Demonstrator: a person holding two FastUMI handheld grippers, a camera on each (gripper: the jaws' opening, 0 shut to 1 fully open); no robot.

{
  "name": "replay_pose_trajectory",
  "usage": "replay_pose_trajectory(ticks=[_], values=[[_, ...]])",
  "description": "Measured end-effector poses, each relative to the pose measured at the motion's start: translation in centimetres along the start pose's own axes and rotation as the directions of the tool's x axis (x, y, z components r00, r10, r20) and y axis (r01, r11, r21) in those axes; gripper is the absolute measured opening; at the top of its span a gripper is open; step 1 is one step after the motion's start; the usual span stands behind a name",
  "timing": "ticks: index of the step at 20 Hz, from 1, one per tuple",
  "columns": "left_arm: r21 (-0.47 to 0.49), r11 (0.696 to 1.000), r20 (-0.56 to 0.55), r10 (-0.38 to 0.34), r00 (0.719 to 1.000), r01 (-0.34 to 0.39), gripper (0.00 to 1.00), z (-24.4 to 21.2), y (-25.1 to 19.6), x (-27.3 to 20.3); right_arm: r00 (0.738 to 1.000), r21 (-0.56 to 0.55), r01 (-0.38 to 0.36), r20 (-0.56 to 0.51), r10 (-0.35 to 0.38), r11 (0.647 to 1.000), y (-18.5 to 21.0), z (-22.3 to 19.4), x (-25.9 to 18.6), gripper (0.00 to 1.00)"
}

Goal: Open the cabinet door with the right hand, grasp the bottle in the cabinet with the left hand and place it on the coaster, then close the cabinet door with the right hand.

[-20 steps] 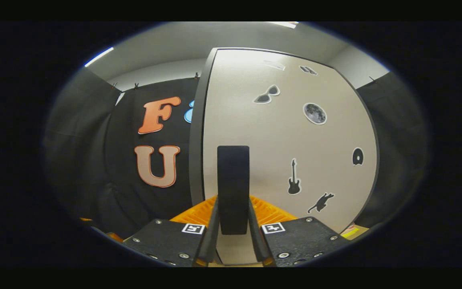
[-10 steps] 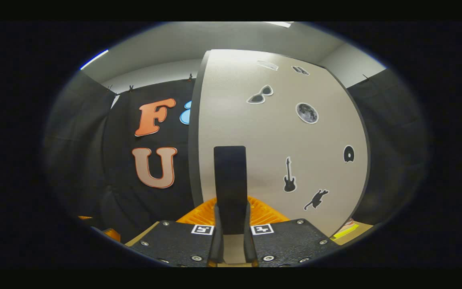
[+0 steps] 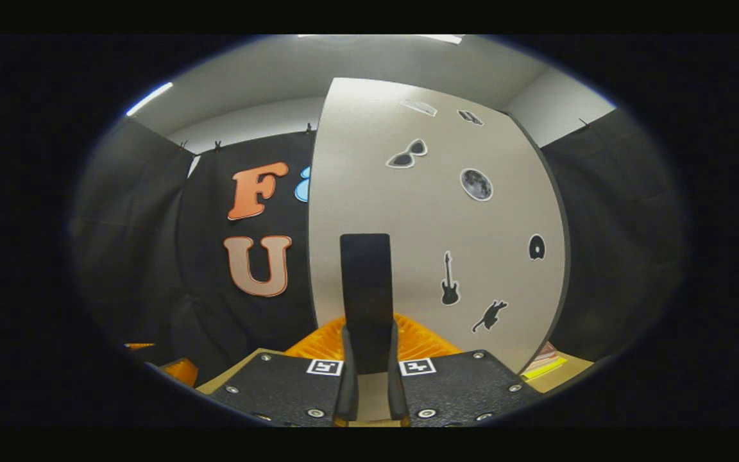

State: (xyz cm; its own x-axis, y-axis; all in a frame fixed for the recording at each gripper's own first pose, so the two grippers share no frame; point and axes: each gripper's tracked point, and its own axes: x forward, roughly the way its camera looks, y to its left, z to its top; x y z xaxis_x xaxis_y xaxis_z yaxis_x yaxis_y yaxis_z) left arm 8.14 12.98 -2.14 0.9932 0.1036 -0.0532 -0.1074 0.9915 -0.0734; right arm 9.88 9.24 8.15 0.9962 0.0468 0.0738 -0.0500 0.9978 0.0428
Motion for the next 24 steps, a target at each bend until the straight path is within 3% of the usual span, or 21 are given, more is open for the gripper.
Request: replay_pose_trajectory(ticks=[5, 7, 8, 9, 11, 15, 19, 20, 24], values=[[-0.01, 1.0, 0.02, 0.001, 1.0, -0.001, 0.94, 0.4, -0.9, -0.5, 0.999, 0.0, -0.032, -0.001, 0.032, 0.999, -0.6, 0.3, -1.6, 0.18], [0.002, 1.0, 0.023, -0.003, 1.0, 0.003, 0.99, 0.4, -0.9, -0.6, 0.999, 0.007, -0.048, -0.004, 0.048, 0.999, -0.8, 0.4, -2.2, 0.18], [0.007, 1.0, 0.024, -0.001, 1.0, 0.001, 0.94, 0.4, -0.9, -0.6, 0.998, 0.011, -0.057, -0.007, 0.057, 0.998, -1.0, 0.4, -2.4, 0.19], [0.01, 1.0, 0.025, 0.001, 1.0, -0.001, 0.99, 0.4, -0.8, -0.6, 0.998, 0.017, -0.063, -0.008, 0.064, 0.998, -1.1, 0.4, -2.6, 0.19], [0.013, 1.0, 0.019, -0.001, 1.0, 0.001, 0.99, 0.2, -1.0, -0.6, 0.997, 0.018, -0.072, -0.007, 0.072, 0.997, -1.4, 0.5, -3.0, 0.17], [0.025, 1.0, 0.016, -0.004, 1.0, 0.003, 0.93, 0.2, -1.2, -0.7, 0.996, 0.04, -0.093, -0.015, 0.093, 0.995, -2.1, 0.6, -3.8, 0.19], [0.028, 0.999, 0.019, -0.038, 0.999, 0.038, 0.93, 0.1, -2.2, -0.6, 0.994, 0.044, -0.109, -0.018, 0.11, 0.993, -3.2, 0.6, -4.8, 0.18], [0.029, 0.998, 0.02, -0.055, 0.998, 0.054, 0.99, 0.1, -2.6, -0.5, 0.993, 0.05, -0.114, -0.022, 0.115, 0.992, -3.5, 0.6, -5.2, 0.17], [0.034, 0.991, 0.026, -0.132, 0.991, 0.131, 0.99, 0.2, -4.6, -0.5, 0.989, 0.067, -0.143, -0.025, 0.145, 0.987, -4.9, 0.8, -6.8, 0.17]])
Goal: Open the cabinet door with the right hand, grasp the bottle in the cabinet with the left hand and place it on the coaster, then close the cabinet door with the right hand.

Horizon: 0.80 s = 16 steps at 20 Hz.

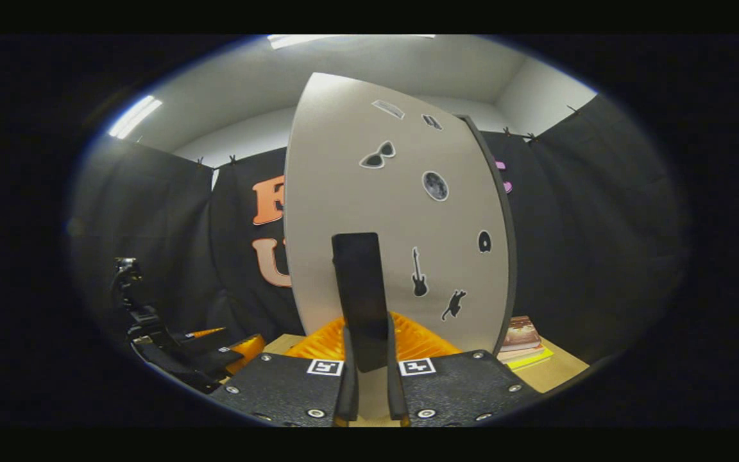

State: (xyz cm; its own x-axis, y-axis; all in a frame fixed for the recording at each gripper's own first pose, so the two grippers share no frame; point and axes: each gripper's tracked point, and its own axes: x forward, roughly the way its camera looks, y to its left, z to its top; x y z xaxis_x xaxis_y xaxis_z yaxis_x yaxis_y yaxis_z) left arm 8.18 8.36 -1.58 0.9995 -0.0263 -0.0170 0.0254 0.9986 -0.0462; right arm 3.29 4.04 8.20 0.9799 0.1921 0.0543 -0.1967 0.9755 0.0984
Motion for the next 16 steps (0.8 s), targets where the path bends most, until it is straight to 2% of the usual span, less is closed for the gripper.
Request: replay_pose_trajectory(ticks=[1, 3, 8, 11, 14, 16], values=[[-0.003, 1.0, -0.002, -0.024, 1.0, 0.024, 0.94, -0.1, -0.9, 0.1, 1.0, 0.011, -0.006, -0.001, 0.006, 1.0, -0.3, 0.1, -0.3, 0.17], [-0.009, 0.998, -0.003, -0.064, 0.998, 0.064, 0.99, -0.2, -2.2, 0.0, 1.0, 0.033, -0.006, -0.004, 0.006, 0.999, -1.0, 0.1, -0.9, 0.17], [-0.032, 0.989, -0.014, -0.143, 0.99, 0.143, 0.99, -0.3, -4.9, -0.3, 0.999, 0.016, 0.05, 0.005, -0.051, 0.999, -3.2, 0.5, -2.4, 0.17], [-0.03, 0.986, -0.012, -0.164, 0.986, 0.164, 0.99, -0.4, -5.9, -0.6, 0.995, 0.012, 0.1, 0.018, -0.1, 0.995, -4.4, 0.6, -3.2, 0.17], [-0.022, 0.984, -0.005, -0.179, 0.984, 0.179, 0.94, -0.2, -6.3, -0.7, 0.985, -0.042, 0.174, 0.027, -0.173, 0.984, -6.5, 0.9, -3.3, 0.19], [-0.016, 0.982, 0.004, -0.187, 0.982, 0.187, 0.96, 0.0, -6.8, -0.7, 0.975, -0.063, 0.221, 0.033, -0.219, 0.973, -8.1, 1.1, -3.8, 0.12]])
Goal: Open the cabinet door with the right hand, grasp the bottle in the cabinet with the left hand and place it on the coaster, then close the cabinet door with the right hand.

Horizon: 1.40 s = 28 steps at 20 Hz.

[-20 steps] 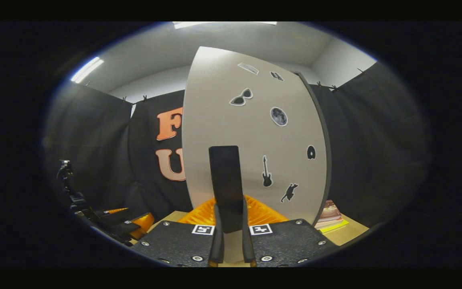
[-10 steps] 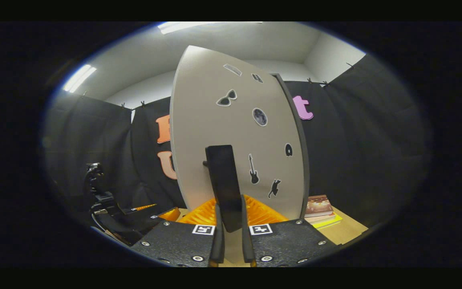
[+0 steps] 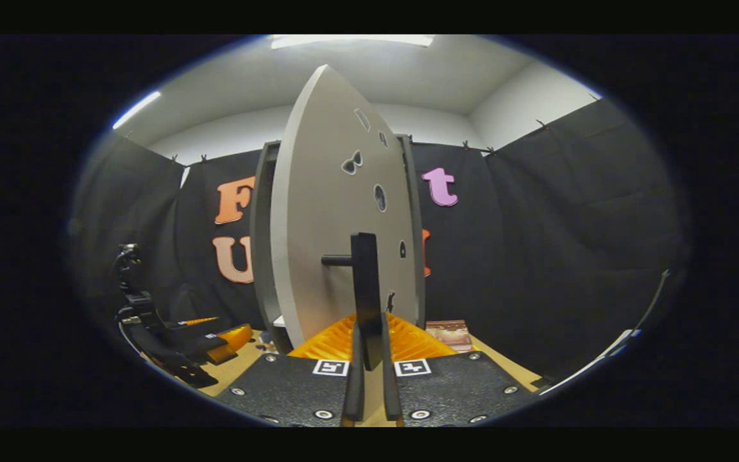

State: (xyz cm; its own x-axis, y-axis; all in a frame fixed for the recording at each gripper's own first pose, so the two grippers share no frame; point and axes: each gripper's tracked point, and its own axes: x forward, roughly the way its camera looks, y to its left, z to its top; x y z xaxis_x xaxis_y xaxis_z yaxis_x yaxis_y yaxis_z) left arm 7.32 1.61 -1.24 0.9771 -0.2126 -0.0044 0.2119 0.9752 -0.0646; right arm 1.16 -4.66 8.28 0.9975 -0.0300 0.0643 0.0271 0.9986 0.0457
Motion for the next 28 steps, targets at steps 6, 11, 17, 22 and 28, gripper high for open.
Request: replay_pose_trajectory(ticks=[6, 11, 17, 22, 28], values=[[0.014, 1.0, 0.021, 0.001, 1.0, -0.001, 0.93, 0.5, -0.5, -0.2, 0.994, 0.036, 0.109, -0.008, -0.109, 0.993, -5.9, -0.5, -1.2, 0.0], [0.026, 1.0, 0.015, -0.001, 1.0, 0.001, 0.94, 0.5, -1.0, -0.4, 1.0, 0.088, 0.004, 0.023, -0.006, 0.996, -8.5, -0.5, -1.4, 0.03], [-0.012, 1.0, -0.001, 0.025, 1.0, -0.025, 0.99, 0.0, -1.2, -0.6, 1.0, 0.099, -0.03, 0.013, 0.029, 0.995, -11.0, -1.0, -0.8, 0.08], [-0.044, 0.998, -0.02, 0.048, 0.999, -0.048, 0.96, -0.5, -1.3, -0.5, 1.0, 0.063, 0.011, -0.017, -0.01, 0.998, -12.6, -1.4, -1.9, 0.07], [-0.049, 0.997, -0.051, 0.053, 0.997, -0.056, 0.98, -1.0, -1.3, -0.2, 0.991, 0.077, 0.126, -0.058, -0.122, 0.989, -13.9, -1.7, -5.1, 0.2]])
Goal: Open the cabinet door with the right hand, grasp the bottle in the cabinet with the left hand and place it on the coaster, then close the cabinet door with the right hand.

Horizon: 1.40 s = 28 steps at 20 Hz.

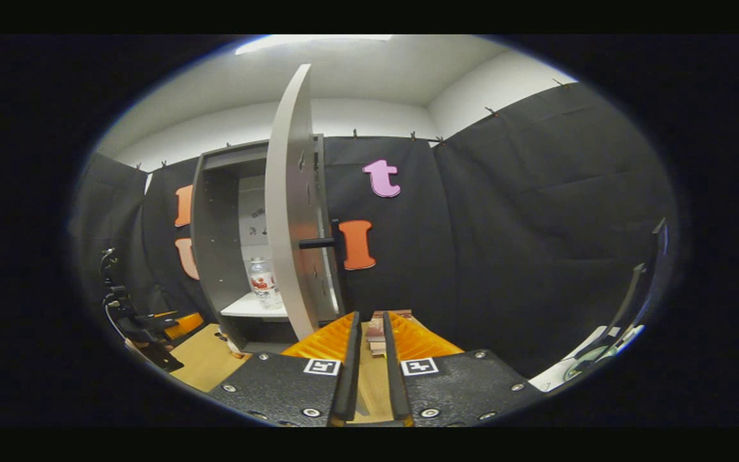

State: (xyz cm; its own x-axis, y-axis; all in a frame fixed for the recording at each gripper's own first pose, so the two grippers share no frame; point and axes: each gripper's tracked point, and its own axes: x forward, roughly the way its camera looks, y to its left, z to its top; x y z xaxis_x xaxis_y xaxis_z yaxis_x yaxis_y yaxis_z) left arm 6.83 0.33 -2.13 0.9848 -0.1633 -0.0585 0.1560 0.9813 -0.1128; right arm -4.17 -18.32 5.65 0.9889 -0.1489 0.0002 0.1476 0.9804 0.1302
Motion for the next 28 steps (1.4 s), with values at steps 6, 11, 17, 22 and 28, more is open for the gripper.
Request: replay_pose_trajectory(ticks=[6, 11, 17, 22, 28], values=[[0.037, 0.999, 0.022, 0.0, 1.0, -0.001, 0.97, 0.8, 0.1, 0.8, 0.999, -0.026, -0.024, 0.028, 0.025, 0.999, 2.5, 0.6, -3.3, 0.34], [0.048, 0.998, 0.024, -0.044, 0.999, 0.043, 0.96, 1.4, -0.8, 1.3, 0.994, -0.09, -0.109, 0.014, 0.11, 0.99, 7.4, -0.2, -4.0, 0.41], [0.057, 0.991, 0.022, -0.121, 0.992, 0.12, 0.99, 1.8, -1.8, 2.8, 0.977, -0.114, -0.21, 0.012, 0.213, 0.971, 14.0, -0.8, -1.4, 0.45], [0.042, 0.987, 0.024, -0.159, 0.987, 0.158, 0.99, 2.3, -2.0, 4.6, 0.977, -0.196, -0.213, -0.021, 0.213, 0.957, 17.7, -2.1, 2.4, 0.57], [0.032, 0.98, 0.028, -0.197, 0.98, 0.196, 0.99, 2.3, -2.4, 5.0, 0.976, -0.188, -0.214, -0.018, 0.215, 0.958, 21.8, -3.6, 6.3, 0.76]])
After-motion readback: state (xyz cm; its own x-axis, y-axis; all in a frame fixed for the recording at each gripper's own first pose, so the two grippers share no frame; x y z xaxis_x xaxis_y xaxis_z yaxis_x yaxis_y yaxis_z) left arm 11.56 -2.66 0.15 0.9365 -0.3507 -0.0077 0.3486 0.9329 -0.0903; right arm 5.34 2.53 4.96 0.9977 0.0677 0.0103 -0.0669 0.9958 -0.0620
